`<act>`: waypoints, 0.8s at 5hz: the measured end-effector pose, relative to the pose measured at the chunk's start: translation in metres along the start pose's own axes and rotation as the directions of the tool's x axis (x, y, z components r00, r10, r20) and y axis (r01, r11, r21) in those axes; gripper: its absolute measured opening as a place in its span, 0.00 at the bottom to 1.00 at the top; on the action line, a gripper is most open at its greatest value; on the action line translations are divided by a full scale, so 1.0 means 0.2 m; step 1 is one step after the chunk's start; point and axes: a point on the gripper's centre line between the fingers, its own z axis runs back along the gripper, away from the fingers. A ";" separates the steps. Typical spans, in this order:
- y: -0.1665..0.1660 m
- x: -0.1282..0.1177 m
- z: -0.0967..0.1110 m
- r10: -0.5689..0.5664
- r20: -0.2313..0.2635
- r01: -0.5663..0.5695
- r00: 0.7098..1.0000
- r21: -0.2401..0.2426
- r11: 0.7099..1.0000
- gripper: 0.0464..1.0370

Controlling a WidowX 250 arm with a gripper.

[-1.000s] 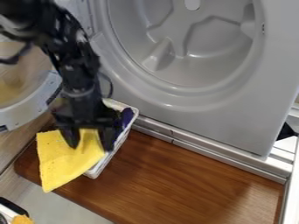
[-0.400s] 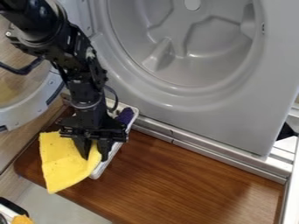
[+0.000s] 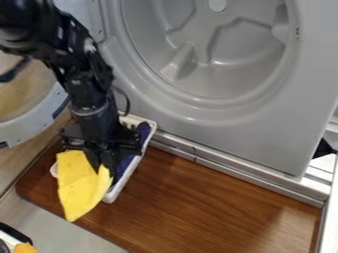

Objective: Put the yellow cloth in to the machine

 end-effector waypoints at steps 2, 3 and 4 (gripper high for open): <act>-0.16 0.18 0.26 -0.147 0.129 0.168 0.981 -0.167 0.972 0.03; -0.29 0.39 0.36 -0.249 0.236 0.299 0.939 -0.206 0.932 0.03; -0.39 0.60 0.38 -0.328 0.313 0.405 0.891 -0.226 0.886 0.03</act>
